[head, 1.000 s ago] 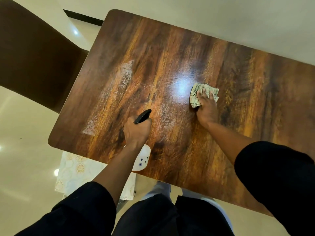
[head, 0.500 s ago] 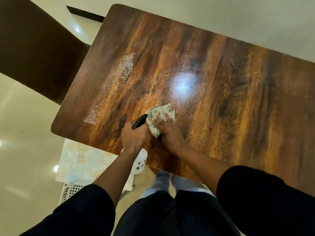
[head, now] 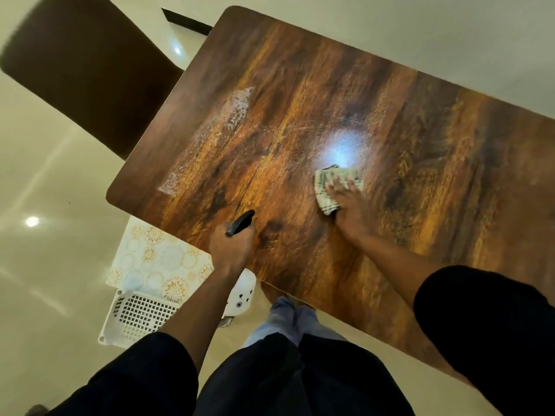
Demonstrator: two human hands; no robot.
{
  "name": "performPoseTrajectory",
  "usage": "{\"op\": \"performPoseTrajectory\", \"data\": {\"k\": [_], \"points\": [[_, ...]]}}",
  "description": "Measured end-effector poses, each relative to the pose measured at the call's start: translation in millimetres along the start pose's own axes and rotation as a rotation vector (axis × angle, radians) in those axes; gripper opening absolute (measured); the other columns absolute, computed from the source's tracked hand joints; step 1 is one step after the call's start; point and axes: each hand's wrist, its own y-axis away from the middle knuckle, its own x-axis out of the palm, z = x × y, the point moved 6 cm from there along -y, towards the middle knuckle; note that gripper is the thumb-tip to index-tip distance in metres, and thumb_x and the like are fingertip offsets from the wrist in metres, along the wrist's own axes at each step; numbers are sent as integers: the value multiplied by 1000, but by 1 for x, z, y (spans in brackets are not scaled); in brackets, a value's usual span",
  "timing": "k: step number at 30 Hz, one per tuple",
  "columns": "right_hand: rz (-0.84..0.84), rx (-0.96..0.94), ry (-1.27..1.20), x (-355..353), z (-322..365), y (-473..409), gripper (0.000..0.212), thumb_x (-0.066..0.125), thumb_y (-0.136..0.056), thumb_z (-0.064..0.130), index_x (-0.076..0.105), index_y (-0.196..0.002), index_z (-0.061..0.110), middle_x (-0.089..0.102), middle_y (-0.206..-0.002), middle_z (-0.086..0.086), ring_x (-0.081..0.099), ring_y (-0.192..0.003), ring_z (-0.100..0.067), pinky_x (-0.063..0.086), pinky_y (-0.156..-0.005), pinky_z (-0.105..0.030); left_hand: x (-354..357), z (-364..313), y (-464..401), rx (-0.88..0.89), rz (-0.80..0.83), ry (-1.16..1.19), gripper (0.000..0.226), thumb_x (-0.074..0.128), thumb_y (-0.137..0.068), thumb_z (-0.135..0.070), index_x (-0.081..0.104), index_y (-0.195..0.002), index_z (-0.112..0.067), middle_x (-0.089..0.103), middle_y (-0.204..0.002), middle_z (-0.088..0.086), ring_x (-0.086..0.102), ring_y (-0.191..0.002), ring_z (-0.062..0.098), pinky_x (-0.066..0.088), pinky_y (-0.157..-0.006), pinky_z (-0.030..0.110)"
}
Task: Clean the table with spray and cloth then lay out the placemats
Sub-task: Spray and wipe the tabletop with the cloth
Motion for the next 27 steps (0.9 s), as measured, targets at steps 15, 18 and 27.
{"op": "performPoseTrajectory", "data": {"k": [15, 18, 27], "points": [[10, -94, 36, 42, 73, 15, 80, 53, -95, 3, 19, -155, 45, 4, -167, 14, -11, -155, -24, 7, -127, -53, -3, 18, 8, -48, -70, 52, 38, 71, -77, -42, 73, -78, -4, 72, -72, 23, 60, -58, 27, 47, -61, 39], [112, -344, -54, 74, 120, 32, 77, 61, -92, 3, 32, -156, 35, 13, -167, 10, -7, -157, -27, -1, -126, -49, -7, 14, -5, -75, -69, 60, 46, 69, -75, -46, 74, -83, -1, 72, -74, 22, 59, -59, 26, 45, -58, 37], [110, -513, -19, 80, 136, 14, 83, 58, -84, -11, 41, -155, 27, 24, -167, 8, 7, -157, -25, 6, -126, -49, -18, -13, -45, -41, -43, 103, 34, 68, -70, -45, 67, -77, -11, 73, -85, 30, 56, -65, 28, 44, -65, 44]]}}
